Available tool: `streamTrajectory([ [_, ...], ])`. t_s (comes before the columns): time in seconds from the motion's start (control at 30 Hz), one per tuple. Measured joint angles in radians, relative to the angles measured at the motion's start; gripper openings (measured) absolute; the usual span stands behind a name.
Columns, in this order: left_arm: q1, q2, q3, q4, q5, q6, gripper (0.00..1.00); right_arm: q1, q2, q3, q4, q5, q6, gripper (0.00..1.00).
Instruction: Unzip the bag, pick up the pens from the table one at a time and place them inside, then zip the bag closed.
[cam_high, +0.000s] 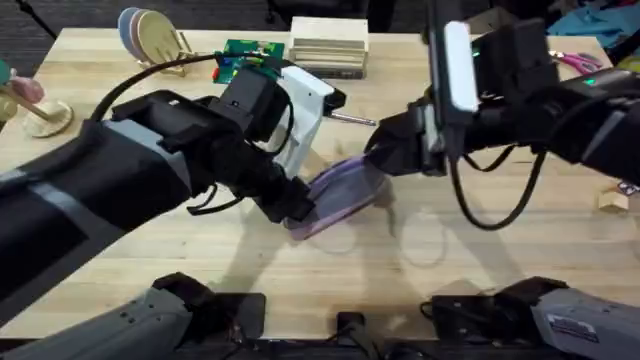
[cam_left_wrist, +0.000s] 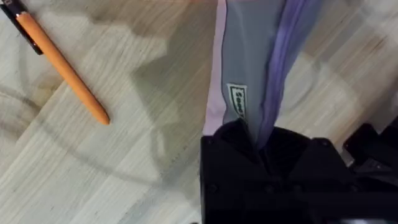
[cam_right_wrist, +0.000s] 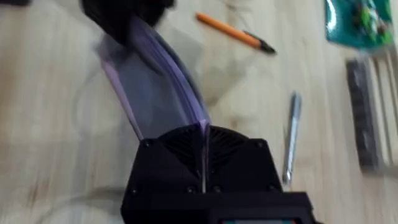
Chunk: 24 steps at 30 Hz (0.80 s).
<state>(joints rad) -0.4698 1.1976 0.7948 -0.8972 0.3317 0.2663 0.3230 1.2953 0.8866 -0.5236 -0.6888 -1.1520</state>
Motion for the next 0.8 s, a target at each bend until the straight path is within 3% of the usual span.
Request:
streamTrajectory([
  [0.33,0.000,0.000,0.000,0.011,-0.003,0.020,0.042,0.210,0.007,0.003,0.031,0.005,0.008,0.031],
  [0.5,0.000,0.000,-0.003,0.027,0.003,0.058,0.042,0.325,0.071,0.003,0.166,0.005,0.084,0.031],
  [0.73,0.000,0.000,-0.005,0.031,0.008,0.072,0.042,0.346,0.086,0.003,0.190,0.005,0.133,0.031],
  [0.8,0.000,0.000,-0.005,0.032,0.009,0.075,0.042,0.346,0.086,0.003,0.191,0.004,0.142,0.126],
])
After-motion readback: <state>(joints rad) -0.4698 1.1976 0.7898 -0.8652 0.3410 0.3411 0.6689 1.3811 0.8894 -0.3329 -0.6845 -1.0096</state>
